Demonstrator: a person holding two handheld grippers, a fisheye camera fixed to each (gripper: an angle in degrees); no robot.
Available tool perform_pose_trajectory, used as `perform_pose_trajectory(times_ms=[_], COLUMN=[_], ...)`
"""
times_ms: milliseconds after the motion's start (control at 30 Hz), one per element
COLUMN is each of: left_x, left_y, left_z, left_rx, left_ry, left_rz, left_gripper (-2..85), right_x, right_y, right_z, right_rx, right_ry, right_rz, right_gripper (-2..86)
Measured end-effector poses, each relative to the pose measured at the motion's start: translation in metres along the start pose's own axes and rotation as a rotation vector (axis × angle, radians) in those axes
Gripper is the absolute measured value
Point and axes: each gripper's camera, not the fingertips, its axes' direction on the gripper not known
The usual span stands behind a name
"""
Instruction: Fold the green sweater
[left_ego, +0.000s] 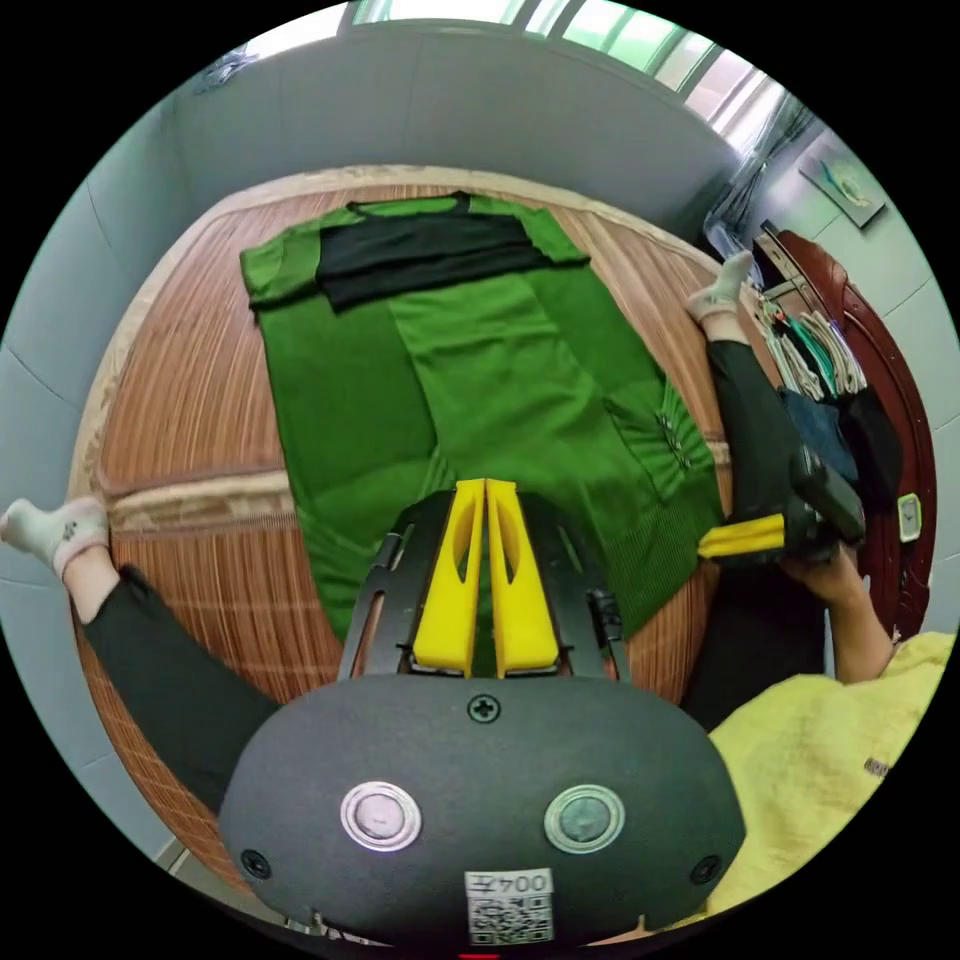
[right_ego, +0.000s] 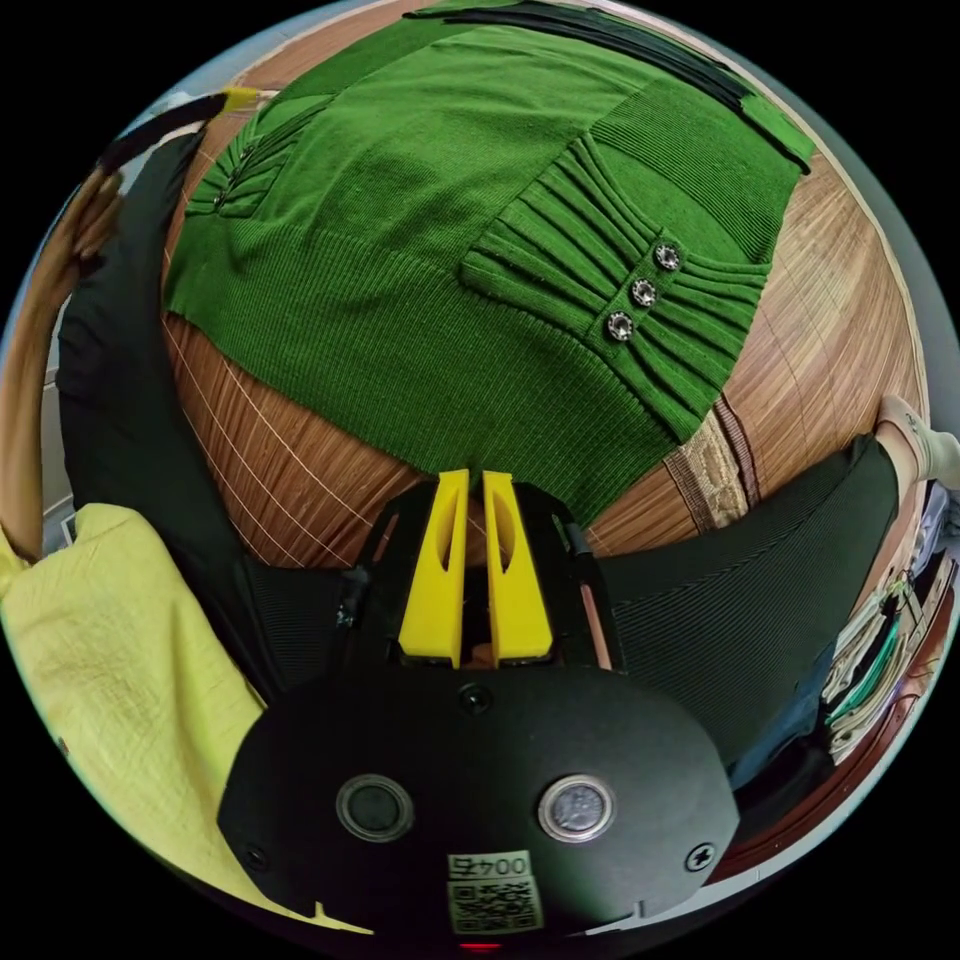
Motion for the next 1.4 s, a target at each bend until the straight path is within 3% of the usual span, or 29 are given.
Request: perform_pose_trajectory(times_ms=[367,533,833,967,1400], left_x=[-0.003,-0.003,0.008,0.013,0.037], left_y=[-0.113,-0.117,-0.112,-0.123,-0.128], left_z=[0.072,0.103,0.095,0.125,0.142], left_rx=[0.093,0.049,0.164,0.089,0.117], left_ry=[-0.124,-0.159,-0.116,-0.128,-0.123], left_rz=[-0.047,-0.068,-0.095,-0.099,-0.07], left_gripper=[2.4,2.8,3.6,3.1,2.9], right_x=[0.026,0.031,0.036,0.036,0.046], right_y=[-0.002,-0.004,-0.007,-0.009,-0.013], right_z=[0.001,0.001,0.0,0.001,0.005], right_rx=[0.008,0.008,0.01,0.009,0.013], right_ry=[-0.083,-0.087,-0.079,-0.064,-0.076], right_rz=[0.019,0.016,0.014,0.008,0.009], right_gripper=[3.6,3.4,3.8,3.9,3.7])
